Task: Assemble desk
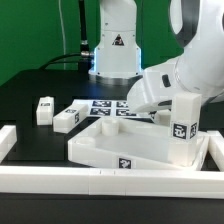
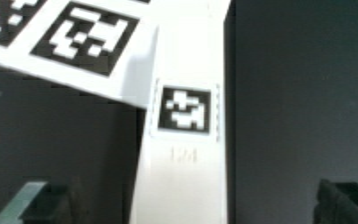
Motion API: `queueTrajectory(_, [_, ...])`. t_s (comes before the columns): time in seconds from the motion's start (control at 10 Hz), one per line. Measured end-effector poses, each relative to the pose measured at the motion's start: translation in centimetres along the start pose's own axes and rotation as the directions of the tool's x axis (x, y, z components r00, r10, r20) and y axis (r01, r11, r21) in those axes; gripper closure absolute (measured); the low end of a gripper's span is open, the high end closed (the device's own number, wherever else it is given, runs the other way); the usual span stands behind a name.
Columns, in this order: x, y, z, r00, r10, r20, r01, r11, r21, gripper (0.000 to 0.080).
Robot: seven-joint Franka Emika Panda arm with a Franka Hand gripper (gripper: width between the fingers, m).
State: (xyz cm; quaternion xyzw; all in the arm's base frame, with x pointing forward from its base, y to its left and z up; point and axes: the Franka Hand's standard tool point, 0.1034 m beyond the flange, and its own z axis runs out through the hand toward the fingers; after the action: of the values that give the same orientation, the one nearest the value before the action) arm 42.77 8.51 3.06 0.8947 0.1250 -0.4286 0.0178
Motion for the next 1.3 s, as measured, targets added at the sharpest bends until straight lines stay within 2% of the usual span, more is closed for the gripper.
queueTrajectory(0.2, [-0.3, 0.0, 0.4, 0.999, 0.001, 0.038, -0.001, 1.0, 0.004, 0.015])
queueTrajectory(0.5, [-0.5, 0.0, 1.1, 0.972, 0.001, 0.235, -0.006, 1.0, 0.017, 0.015])
queueTrajectory(0.6, [-0.4, 0.1, 1.4, 0.964, 0.002, 0.265, -0.008, 1.0, 0.02, 0.015])
queueTrajectory(1.3, [0.6, 0.3, 1.4, 0.976, 0.006, 0.22, -0.009, 1.0, 0.015, 0.015])
